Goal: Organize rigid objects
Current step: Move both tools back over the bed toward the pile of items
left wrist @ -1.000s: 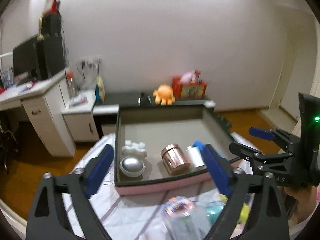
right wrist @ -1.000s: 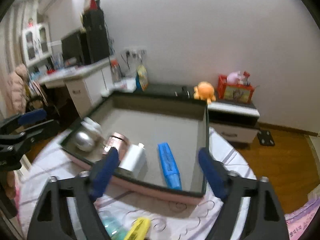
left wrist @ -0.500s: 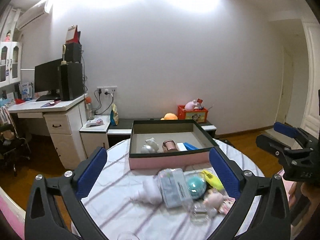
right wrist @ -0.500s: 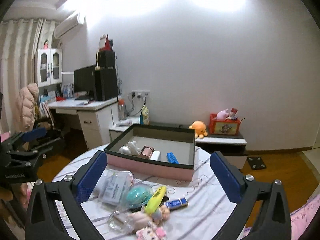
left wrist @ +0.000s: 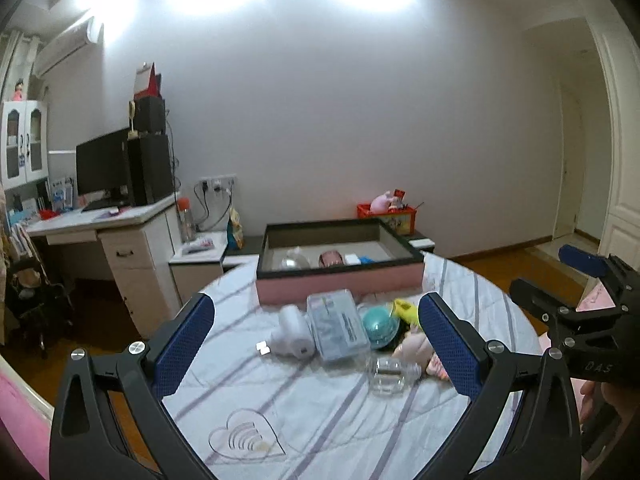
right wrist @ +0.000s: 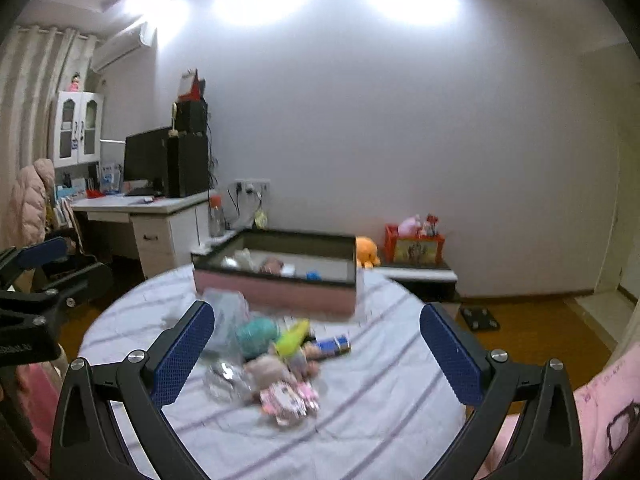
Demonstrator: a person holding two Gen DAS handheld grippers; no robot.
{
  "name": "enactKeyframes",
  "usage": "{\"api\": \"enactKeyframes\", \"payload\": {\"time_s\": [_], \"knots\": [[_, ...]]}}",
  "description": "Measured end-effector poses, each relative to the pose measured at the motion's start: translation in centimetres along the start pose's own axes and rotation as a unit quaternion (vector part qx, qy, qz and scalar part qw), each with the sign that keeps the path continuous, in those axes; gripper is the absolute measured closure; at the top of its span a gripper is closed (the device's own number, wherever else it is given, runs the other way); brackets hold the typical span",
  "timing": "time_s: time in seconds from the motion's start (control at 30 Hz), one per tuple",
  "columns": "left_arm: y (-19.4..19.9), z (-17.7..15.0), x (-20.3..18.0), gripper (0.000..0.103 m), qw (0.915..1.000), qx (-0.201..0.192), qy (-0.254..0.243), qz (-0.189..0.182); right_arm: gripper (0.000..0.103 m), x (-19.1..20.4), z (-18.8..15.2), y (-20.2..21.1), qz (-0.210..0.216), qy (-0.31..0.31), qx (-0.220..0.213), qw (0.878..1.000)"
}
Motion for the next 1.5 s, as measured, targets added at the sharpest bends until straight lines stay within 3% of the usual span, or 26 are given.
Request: {"api": "enactKeyframes", "payload": {"time_s": [0.23,0.37,0.53,0.87,0.9,0.97,1.03,1.27,1.5], "knots": [[-1.6,-1.6,0.6,0.000,0.9995,0.028,0.013,0.000,0.000,-0.9,-2.0,-1.6,-0.007,-0.004,0.035,0.999],[-3.2,-3.5,0.6,0.000,0.9978,0.066,0.009,-0.002,0.000,0.3,-5.0,-4.3,0.014,0.013,0.096,0.995],[-4.6,-5.2,0.7,0.000,0.9956,0.093,0.004,-0.001,0.000,1.4,-7.9,-6.4,0.019,0.022,0.135,0.990],[-6.9,-7.4,1.0,0.000,0.9902,0.139,0.012,-0.010,0.001,2.3,-9.8,-9.5,0.043,0.020,0.183,0.982],[-7.2,-7.6,0.9,0.000,0.9895,0.144,0.011,-0.012,0.003,2.3,-9.8,-9.7,0.050,0.019,0.186,0.981],[-7.6,-7.7,0.6,0.000,0.9887,0.149,0.006,-0.013,0.026,2.3,-9.9,-10.1,0.059,0.018,0.198,0.978],[-7.9,-7.8,0.3,0.000,0.9876,0.156,0.001,-0.015,0.040,2.3,-10.2,-10.6,0.063,0.024,0.211,0.975],[-9.2,-8.2,-1.1,0.000,0.9834,0.178,-0.004,-0.032,0.046,2.0,-10.8,-10.8,0.076,0.029,0.222,0.972],[-11.4,-8.9,-3.9,0.000,0.9745,0.220,-0.022,-0.040,0.046,-1.3,-10.9,-10.6,0.041,0.009,0.218,0.975]]}}
Point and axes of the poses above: each gripper's, at about its wrist camera, not at the fingertips, and y roughly against the way its jaws point, x to its left, z to its top, the point moved 6 cm from there along -y, roughly the way its jaws point, and after that the axes turned 8 degrees about -z, right-handed, at the moved point
